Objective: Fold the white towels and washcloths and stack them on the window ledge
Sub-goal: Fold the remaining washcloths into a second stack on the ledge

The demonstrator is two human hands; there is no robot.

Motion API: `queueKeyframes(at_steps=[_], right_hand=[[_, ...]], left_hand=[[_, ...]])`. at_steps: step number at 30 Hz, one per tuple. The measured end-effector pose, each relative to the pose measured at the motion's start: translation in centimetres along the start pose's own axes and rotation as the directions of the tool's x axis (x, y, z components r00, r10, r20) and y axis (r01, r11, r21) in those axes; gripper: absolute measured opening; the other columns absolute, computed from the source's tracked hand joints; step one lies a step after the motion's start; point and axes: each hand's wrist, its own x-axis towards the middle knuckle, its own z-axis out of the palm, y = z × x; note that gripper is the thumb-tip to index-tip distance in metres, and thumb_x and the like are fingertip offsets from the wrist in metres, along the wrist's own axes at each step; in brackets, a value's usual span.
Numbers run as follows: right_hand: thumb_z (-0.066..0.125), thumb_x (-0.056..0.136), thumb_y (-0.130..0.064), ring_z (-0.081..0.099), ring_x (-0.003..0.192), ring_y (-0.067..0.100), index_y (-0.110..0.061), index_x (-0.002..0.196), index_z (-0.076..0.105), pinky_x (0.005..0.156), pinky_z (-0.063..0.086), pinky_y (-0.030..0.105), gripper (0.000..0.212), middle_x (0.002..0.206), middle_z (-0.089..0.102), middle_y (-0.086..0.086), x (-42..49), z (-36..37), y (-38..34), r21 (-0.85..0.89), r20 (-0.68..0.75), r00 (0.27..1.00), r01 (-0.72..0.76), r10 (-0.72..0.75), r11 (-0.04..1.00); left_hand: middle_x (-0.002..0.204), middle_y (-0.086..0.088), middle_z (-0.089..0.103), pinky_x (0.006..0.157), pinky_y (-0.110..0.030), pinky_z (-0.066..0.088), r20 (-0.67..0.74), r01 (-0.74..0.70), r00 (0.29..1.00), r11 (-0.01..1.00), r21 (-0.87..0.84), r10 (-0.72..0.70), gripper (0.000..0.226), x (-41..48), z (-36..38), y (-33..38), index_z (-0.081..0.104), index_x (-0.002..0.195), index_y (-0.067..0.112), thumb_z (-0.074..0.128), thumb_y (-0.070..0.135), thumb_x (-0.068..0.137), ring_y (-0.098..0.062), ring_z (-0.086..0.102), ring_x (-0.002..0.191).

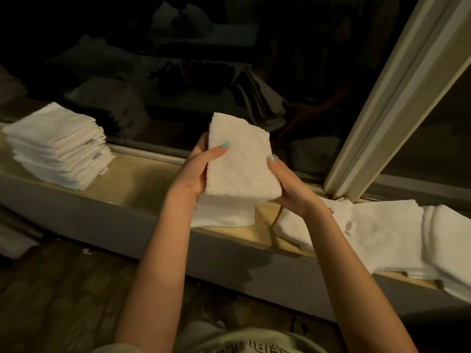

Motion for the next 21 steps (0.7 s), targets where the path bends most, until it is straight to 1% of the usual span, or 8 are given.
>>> queueKeyframes(at_steps=[2, 4, 7, 9, 11, 14, 16, 21], right_hand=[[0.069, 0.082, -0.037, 0.06, 0.111, 0.021, -0.034, 0.148, 0.023, 0.081, 0.057, 0.036, 0.08, 0.126, 0.05, -0.003, 0.6, 0.5, -0.4, 0.03, -0.095, 0.991, 0.092, -0.089, 0.995], [0.067, 0.086, -0.019, 0.061, 0.109, 0.022, -0.033, 0.146, 0.029, 0.079, 0.057, 0.032, 0.073, 0.123, 0.051, 0.0, 1.1, 1.2, -0.4, 0.008, -0.143, 0.976, 0.17, -0.167, 0.985], [0.066, 0.086, -0.008, 0.061, 0.108, 0.026, -0.028, 0.141, 0.04, 0.085, 0.056, 0.032, 0.065, 0.124, 0.053, 0.008, 1.9, 3.0, -0.2, -0.073, -0.169, 0.964, 0.194, -0.204, 0.978], [0.065, 0.086, -0.009, 0.06, 0.109, 0.027, -0.027, 0.136, 0.045, 0.087, 0.055, 0.035, 0.057, 0.127, 0.053, 0.009, 2.4, 4.1, 0.1, -0.085, -0.197, 0.961, 0.182, -0.195, 0.98], [0.067, 0.087, -0.02, 0.058, 0.11, 0.025, -0.027, 0.134, 0.046, 0.089, 0.054, 0.038, 0.052, 0.131, 0.051, 0.007, 2.6, 4.7, 0.6, -0.09, -0.219, 0.962, 0.148, -0.165, 0.985], [0.073, 0.081, -0.037, 0.053, 0.118, 0.025, -0.035, 0.136, 0.043, 0.098, 0.05, 0.044, 0.063, 0.138, 0.043, 0.001, 3.0, 5.3, 2.4, -0.259, -0.195, 0.976, 0.047, -0.1, 0.965], [0.075, 0.08, -0.035, 0.048, 0.124, 0.026, -0.041, 0.132, 0.045, 0.099, 0.049, 0.047, 0.061, 0.143, 0.039, 0.0, 3.3, 5.7, 3.5, -0.369, -0.224, 0.967, 0.029, -0.12, 0.929], [0.069, 0.086, -0.023, 0.051, 0.119, 0.024, -0.034, 0.134, 0.047, 0.096, 0.051, 0.046, 0.054, 0.141, 0.043, 0.001, 3.5, 6.2, 2.8, -0.413, -0.349, 0.897, 0.112, -0.271, 0.904]], left_hand=[[0.118, -0.006, 0.063, 0.072, -0.034, 0.056, -0.019, -0.005, 1.0, 1.0, -0.007, 0.005, 0.054, 0.4, -1.2, 0.5, 0.048, 0.132, 0.025, 0.066, 0.018, 0.083, -0.023, 0.064, 0.104], [0.118, -0.006, 0.062, 0.074, -0.036, 0.056, -0.061, 0.006, 0.998, 1.0, 0.004, -0.006, 0.051, 0.8, -2.5, 0.6, 0.048, 0.132, 0.026, 0.066, 0.02, 0.085, -0.024, 0.063, 0.104], [0.122, -0.006, 0.06, 0.075, -0.039, 0.056, -0.134, 0.037, 0.991, 0.994, 0.1, -0.023, 0.045, 1.6, -4.5, 0.2, 0.047, 0.129, 0.028, 0.065, 0.024, 0.089, -0.024, 0.062, 0.105], [0.125, -0.006, 0.058, 0.074, -0.038, 0.055, -0.171, 0.097, 0.983, 0.978, 0.183, -0.065, 0.05, 2.2, -5.8, -0.1, 0.042, 0.134, 0.028, 0.064, 0.029, 0.09, -0.023, 0.061, 0.105], [0.128, -0.006, 0.057, 0.08, -0.04, 0.054, -0.16, 0.191, 0.975, 0.947, 0.26, -0.152, 0.06, 2.6, -7.0, -0.6, 0.037, 0.14, 0.028, 0.065, 0.035, 0.088, -0.024, 0.06, 0.108], [0.13, -0.004, 0.057, 0.082, -0.039, 0.054, -0.086, 0.279, 0.96, 0.892, 0.357, -0.265, 0.064, 2.6, -7.9, -1.8, 0.036, 0.142, 0.027, 0.067, 0.036, 0.086, -0.022, 0.059, 0.108], [0.13, -0.004, 0.057, 0.077, -0.036, 0.053, -0.068, 0.266, 0.963, 0.868, 0.419, -0.262, 0.062, 2.7, -7.9, -2.7, 0.035, 0.141, 0.025, 0.066, 0.034, 0.088, -0.021, 0.059, 0.106], [0.129, -0.004, 0.055, 0.072, -0.032, 0.049, -0.099, 0.173, 0.985, 0.836, 0.521, -0.143, 0.064, 3.2, -7.5, -3.1, 0.034, 0.142, 0.023, 0.061, 0.044, 0.088, -0.021, 0.057, 0.107]])
